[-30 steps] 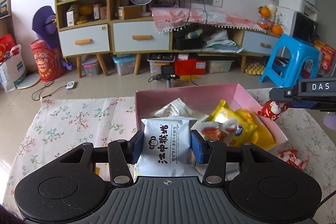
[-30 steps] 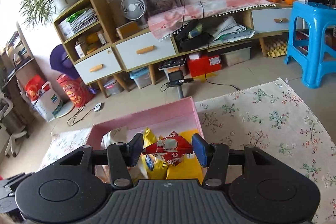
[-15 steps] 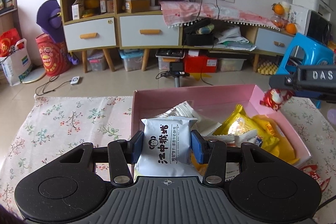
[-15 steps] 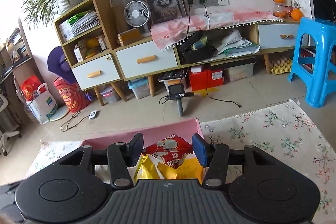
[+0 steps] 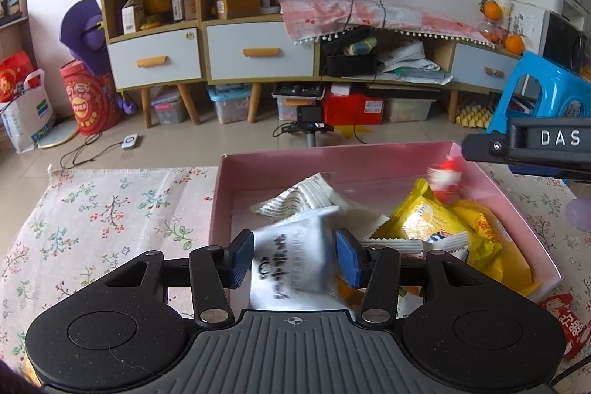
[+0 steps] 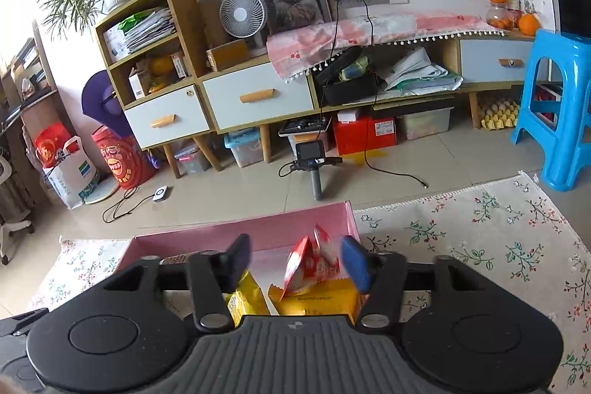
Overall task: Organize snacks
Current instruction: 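Open both tools to drop the white and red packets into the box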
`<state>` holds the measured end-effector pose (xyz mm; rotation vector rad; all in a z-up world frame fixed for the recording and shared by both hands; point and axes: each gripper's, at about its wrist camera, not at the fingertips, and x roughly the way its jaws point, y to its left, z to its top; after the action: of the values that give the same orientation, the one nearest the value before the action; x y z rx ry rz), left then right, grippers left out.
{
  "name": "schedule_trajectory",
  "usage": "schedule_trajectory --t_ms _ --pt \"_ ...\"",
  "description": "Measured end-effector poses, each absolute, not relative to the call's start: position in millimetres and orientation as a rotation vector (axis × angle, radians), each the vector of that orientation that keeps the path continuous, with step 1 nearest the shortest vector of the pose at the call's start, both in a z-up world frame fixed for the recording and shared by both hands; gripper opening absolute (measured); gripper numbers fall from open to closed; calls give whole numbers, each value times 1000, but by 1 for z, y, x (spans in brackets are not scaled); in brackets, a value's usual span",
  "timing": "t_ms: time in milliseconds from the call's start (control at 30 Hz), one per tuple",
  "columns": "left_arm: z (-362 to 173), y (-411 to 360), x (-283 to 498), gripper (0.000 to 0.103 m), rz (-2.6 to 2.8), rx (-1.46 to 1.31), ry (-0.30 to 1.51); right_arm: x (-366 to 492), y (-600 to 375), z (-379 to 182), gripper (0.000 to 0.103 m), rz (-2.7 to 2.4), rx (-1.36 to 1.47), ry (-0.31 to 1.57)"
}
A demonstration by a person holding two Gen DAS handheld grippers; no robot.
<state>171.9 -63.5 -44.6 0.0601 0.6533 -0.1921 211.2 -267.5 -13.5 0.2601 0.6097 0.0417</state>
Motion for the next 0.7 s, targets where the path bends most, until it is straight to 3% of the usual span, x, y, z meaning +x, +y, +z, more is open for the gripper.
schedule_trajectory --t_ms 167,400,700 --pt "-42 -64 168 71 -196 59 645 211 -266 -10 67 45 253 614" --pt "-37 -61 161 83 -203 57 650 203 -260 1 81 53 220 619" --pt "-23 -57 143 92 -242 56 649 181 -248 16 89 66 141 654"
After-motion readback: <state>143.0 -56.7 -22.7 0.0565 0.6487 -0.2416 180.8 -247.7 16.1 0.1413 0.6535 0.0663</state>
